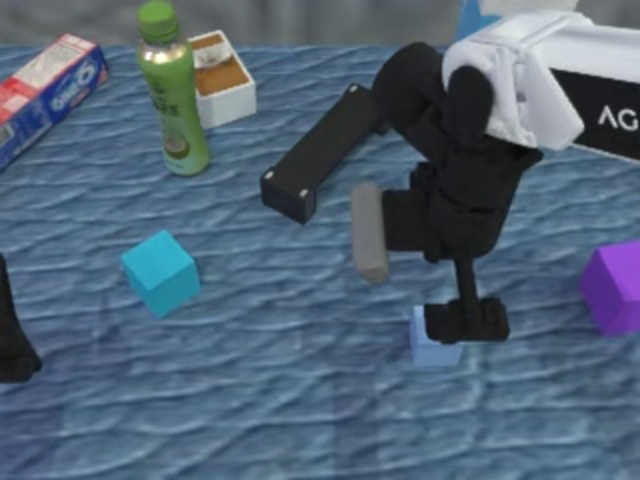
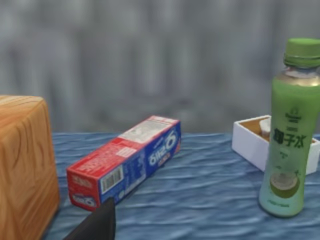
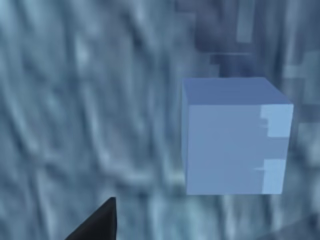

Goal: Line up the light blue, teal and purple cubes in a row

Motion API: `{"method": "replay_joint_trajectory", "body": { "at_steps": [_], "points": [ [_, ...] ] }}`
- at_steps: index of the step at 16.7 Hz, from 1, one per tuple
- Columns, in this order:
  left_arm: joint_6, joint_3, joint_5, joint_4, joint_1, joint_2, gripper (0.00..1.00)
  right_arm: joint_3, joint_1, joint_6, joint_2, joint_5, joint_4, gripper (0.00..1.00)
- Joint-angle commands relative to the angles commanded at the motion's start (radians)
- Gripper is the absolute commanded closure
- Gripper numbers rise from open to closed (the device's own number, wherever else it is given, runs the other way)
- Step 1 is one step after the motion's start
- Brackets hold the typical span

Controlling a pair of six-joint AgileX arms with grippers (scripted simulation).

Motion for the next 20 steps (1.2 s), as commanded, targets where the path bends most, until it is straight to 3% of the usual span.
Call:
{"method": "replay_joint_trajectory", "body": {
  "at_steps": [7, 14, 20],
  "points": [
    [0.115, 0.317, 0.002, -0.216, -0.059, 0.351, 0.00, -0.245, -0.138, 0.140, -0.349, -0.028, 0.231, 0.00],
    [0.310, 0.838, 0.000, -0.600, -0.151, 1.083, 0.00, -0.795, -0.376, 0.463, -1.069, -0.048, 0.601, 0.00],
    [0.467, 1.254, 0.001, -0.904, -0.229, 1.674, 0.00, -1.254, -0.531, 0.741, -1.617, -0.027, 0.886, 0.00]
  ]
}}
